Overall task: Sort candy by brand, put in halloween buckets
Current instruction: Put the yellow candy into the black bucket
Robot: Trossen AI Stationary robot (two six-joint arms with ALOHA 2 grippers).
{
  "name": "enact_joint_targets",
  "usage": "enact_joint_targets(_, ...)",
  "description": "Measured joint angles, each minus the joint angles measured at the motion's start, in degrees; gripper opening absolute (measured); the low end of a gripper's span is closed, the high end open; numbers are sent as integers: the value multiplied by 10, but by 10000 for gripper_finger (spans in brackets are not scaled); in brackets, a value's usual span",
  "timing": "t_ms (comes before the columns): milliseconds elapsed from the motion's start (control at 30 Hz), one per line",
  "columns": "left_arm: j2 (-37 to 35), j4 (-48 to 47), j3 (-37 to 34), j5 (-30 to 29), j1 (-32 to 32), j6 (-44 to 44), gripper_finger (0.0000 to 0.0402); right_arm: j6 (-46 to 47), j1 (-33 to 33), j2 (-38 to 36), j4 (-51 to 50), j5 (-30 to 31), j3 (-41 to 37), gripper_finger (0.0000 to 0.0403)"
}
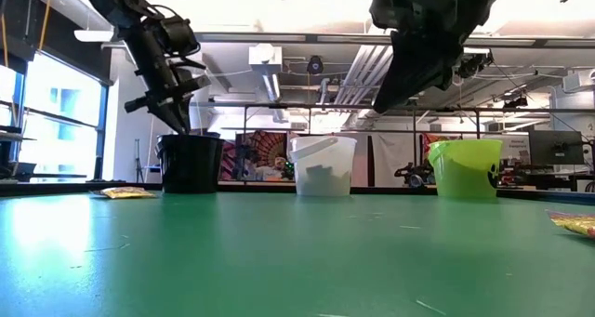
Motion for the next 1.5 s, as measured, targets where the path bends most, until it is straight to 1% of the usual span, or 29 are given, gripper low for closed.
enact_joint_targets(100, -14, 0, 0, 0, -11, 24, 86, 1, 0, 0, 0, 0, 0, 0)
enact_joint_targets(200, -41, 7, -3, 0, -43, 37, 106, 4, 5, -2, -2, -1, 0, 0)
enact_joint_targets(267, -64, 26, -14, -1, -78, 43, 116, 4, 12, -5, -3, -2, 0, 0)
enact_joint_targets(333, -93, 52, -37, -16, -119, 43, 122, 10, 21, -10, -16, -5, 0, 0)
enact_joint_targets(433, -143, 104, -81, -50, -185, 19, 124, 33, 38, -18, -44, -1, 0, 0)
enact_joint_targets(533, -190, 126, -116, -60, -248, 5, 124, 59, 57, -28, -72, 14, 0, 0)
enact_joint_targets(633, -228, 95, -129, -39, -311, -14, 124, 81, 72, -38, -99, 27, 0, 0)
enact_joint_targets(700, -243, 64, -129, -41, -354, -49, 124, 89, 79, -42, -112, 33, 0, 0)
enact_joint_targets(800, -252, 19, -129, -82, -414, -111, 124, 95, 84, -42, -118, 35, 0, 0)
enact_joint_targets(867, -252, -17, -129, -108, -448, -143, 124, 95, 85, -42, -115, 35, 0, 0)
enact_joint_targets(933, -243, -68, -129, -121, -473, -177, 124, 95, 85, -42, -116, 35, 0, 0)
enact_joint_targets(1033, -221, -149, -129, -110, -493, -215, 129, 91, 85, -42, -115, 35, 0, 0)
enact_joint_targets(1167, -180, -225, -130, -85, -498, -241, 148, 71, 85, -42, -109, 34, 0, 0)
enact_joint_targets(1267, -147, -240, -130, -84, -495, -249, 170, 59, 85, -42, -107, 24, 0, 0)
enact_joint_targets(1400, -104, -238, -130, -83, -479, -246, 207, 54, 84, -42, -102, 15, 0, 0)
enact_joint_targets(1500, -72, -238, -130, -98, -462, -235, 232, 54, 84, -42, -101, 13, 0, 0)
